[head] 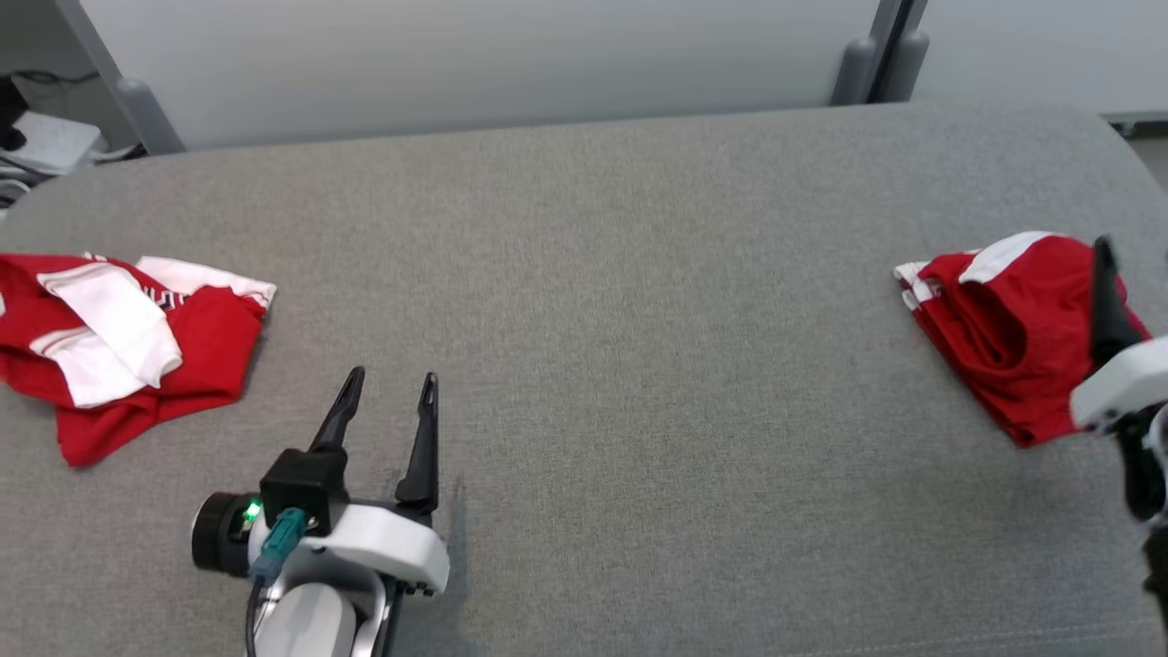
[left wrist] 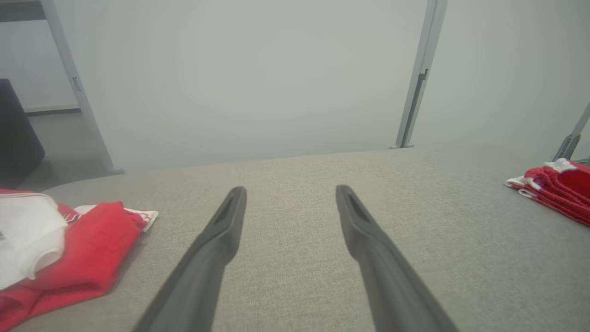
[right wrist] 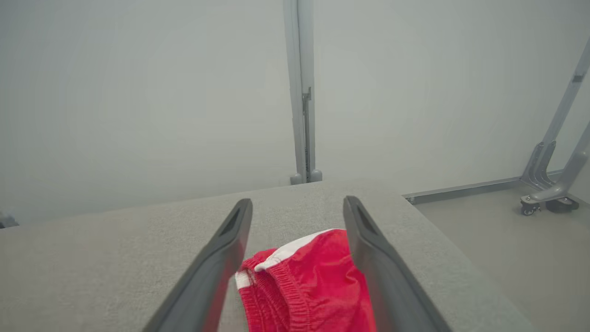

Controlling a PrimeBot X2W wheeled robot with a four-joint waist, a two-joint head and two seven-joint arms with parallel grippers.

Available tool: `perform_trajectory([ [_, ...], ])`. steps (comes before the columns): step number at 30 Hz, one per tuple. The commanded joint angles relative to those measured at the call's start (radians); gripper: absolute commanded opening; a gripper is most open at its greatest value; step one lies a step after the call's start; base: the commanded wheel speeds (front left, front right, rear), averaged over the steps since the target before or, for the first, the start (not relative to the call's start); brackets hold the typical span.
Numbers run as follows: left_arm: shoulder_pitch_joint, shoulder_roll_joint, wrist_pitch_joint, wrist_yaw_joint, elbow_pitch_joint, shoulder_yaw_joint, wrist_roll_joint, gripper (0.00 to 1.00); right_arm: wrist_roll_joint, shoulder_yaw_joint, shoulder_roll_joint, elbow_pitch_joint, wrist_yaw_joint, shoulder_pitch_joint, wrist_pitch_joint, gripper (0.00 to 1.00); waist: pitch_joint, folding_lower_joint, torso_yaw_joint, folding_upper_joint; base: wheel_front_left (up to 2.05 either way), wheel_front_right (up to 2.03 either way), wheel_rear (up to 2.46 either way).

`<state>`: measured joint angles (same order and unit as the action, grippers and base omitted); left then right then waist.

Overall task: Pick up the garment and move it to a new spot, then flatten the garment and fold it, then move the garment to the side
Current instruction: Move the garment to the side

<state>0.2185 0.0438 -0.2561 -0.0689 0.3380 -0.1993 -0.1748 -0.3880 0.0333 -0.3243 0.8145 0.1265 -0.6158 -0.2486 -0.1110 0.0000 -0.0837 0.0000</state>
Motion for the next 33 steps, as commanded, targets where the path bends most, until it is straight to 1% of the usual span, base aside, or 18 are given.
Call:
perform_trajectory([
  [1,0.006,0.006,-0.006,-0.011,-0.019,0.038,0.001,1.0,0.017,0.007,-0.005,-0.04,0.004,0.022,-0.013,1.0,0.032,0.0,0.004,0.0,0.0,0.0,0.0],
  [7,-0.053,0.006,-0.006,-0.018,-0.012,0.103,0.016,1.0,0.1,-0.046,0.084,-0.206,0.004,0.185,-0.013,1.0,0.088,0.0,0.011,0.0,0.0,0.0,0.0],
  [11,-0.085,0.006,-0.006,-0.02,-0.014,0.138,0.035,1.0,0.13,-0.058,0.125,-0.275,0.004,0.255,-0.013,1.0,0.104,0.0,0.013,0.0,0.0,0.0,0.0],
  [16,-0.121,0.006,-0.006,-0.023,-0.028,0.166,0.052,1.0,0.153,-0.061,0.161,-0.343,0.004,0.324,-0.013,1.0,0.119,0.0,0.014,0.0,0.0,0.0,0.0],
  [22,-0.155,0.006,-0.006,-0.027,-0.049,0.178,0.066,1.0,0.163,-0.035,0.185,-0.401,0.004,0.387,-0.013,1.0,0.132,0.0,0.013,0.0,0.0,0.0,0.0],
  [33,-0.19,0.006,-0.006,-0.036,-0.062,0.179,0.064,1.0,0.165,0.054,0.202,-0.439,0.004,0.44,-0.013,1.0,0.143,0.0,0.02,0.0,0.0,0.0,0.0],
])
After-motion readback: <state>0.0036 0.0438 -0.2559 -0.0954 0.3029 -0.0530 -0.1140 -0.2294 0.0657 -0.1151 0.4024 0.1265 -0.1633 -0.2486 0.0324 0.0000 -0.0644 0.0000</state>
